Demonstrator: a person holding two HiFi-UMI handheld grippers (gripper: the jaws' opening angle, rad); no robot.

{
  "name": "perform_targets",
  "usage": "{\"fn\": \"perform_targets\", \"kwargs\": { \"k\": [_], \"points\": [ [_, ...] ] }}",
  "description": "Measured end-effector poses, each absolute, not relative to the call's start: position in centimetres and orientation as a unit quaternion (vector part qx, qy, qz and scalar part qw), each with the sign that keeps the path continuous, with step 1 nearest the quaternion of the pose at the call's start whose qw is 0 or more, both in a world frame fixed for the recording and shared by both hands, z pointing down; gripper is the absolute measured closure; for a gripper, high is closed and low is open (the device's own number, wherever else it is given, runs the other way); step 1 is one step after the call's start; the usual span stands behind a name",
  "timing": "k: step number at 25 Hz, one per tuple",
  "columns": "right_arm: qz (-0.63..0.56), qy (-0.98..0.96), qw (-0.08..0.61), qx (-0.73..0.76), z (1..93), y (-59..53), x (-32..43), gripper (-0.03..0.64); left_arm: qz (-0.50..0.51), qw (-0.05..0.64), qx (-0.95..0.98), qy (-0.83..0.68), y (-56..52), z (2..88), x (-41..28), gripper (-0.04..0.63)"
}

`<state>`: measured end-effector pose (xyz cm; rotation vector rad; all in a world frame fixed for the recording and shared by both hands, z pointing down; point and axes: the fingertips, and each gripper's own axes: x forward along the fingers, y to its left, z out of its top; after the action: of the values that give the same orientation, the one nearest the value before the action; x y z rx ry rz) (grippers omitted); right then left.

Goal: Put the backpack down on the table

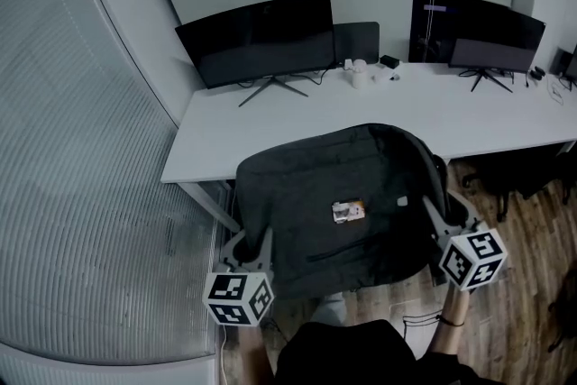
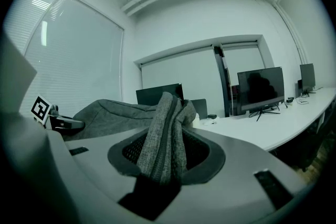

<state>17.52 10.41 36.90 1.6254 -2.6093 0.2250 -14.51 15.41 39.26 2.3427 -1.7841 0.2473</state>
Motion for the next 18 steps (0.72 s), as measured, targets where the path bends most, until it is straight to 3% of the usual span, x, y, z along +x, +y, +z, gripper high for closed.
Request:
{"fn": "perform_targets", "kwargs": {
  "k": [18],
  "points": [
    [0.084, -0.819, 0.030, 0.566, 36.5, -0.9, 15.9, 0.479, 0.088, 0.101, 0.817, -0.561, 1.0, 39.0, -16.4, 0.535]
  ]
}}
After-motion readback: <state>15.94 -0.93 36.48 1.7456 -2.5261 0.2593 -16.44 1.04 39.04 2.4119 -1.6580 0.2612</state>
